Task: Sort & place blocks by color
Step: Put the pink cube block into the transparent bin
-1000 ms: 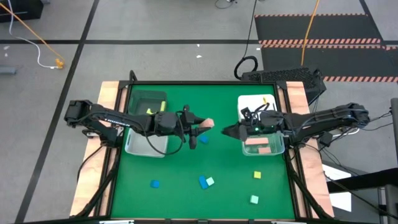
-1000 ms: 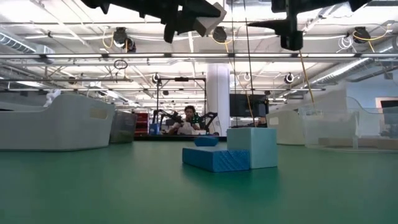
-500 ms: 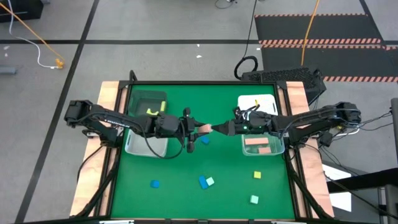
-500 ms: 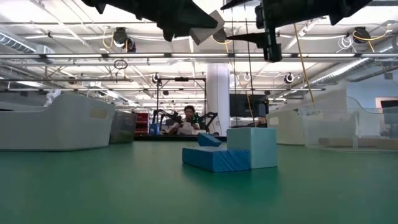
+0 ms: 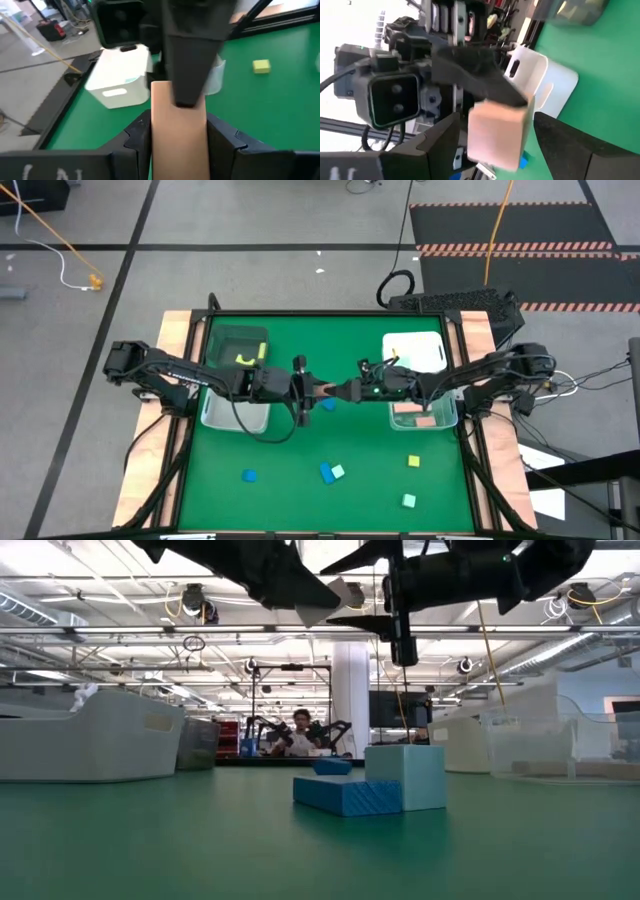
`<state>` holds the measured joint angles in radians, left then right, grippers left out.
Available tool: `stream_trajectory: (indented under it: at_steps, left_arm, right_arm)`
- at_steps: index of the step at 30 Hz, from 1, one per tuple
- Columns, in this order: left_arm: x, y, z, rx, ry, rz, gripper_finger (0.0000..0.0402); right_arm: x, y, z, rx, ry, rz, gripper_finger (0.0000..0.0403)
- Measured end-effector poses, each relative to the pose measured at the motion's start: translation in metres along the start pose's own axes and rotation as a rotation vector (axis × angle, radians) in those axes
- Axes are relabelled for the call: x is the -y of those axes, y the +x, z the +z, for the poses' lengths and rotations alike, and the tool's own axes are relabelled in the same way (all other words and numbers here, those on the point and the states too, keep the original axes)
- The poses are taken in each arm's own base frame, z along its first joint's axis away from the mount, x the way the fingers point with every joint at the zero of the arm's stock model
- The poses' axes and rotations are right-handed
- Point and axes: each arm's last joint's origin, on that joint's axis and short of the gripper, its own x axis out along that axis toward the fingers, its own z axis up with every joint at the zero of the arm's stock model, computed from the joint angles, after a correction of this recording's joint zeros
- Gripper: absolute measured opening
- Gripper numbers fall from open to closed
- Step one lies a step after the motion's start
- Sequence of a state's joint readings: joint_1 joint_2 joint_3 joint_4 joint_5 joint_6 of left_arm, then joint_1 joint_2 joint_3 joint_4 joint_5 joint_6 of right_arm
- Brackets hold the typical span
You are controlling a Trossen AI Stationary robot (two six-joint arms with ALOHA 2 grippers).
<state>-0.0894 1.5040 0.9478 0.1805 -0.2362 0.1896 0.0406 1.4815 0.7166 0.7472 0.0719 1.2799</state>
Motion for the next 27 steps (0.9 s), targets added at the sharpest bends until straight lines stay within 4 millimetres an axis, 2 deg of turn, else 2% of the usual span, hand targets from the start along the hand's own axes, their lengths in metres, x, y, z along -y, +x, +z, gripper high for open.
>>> stream_trajectory:
  at_steps: [8, 23, 25, 27]
  left_arm:
    - [-0.0007, 0.0002, -0.0042, -0.042, 0.001, 0.002, 0.0132]
    - [0.0048, -0.0006, -0.0044, -0.047, -0.017, -0.023, 0.0132]
    - [0.0044, -0.0004, -0.0037, -0.04, -0.023, -0.014, 0.0145]
    - [0.004, -0.0003, -0.0011, -0.012, -0.046, -0.01, 0.0179]
  right_arm:
    - [0.0049, 0.0083, -0.0025, -0.028, 0.004, -0.013, 0.0242]
    - [0.0076, 0.0081, -0.0014, -0.032, 0.002, -0.04, 0.0118]
    - [0.0073, 0.0082, -0.0013, -0.031, 0.006, -0.039, 0.0118]
    - [0.0061, 0.0081, -0.0011, -0.034, 0.006, -0.032, 0.0118]
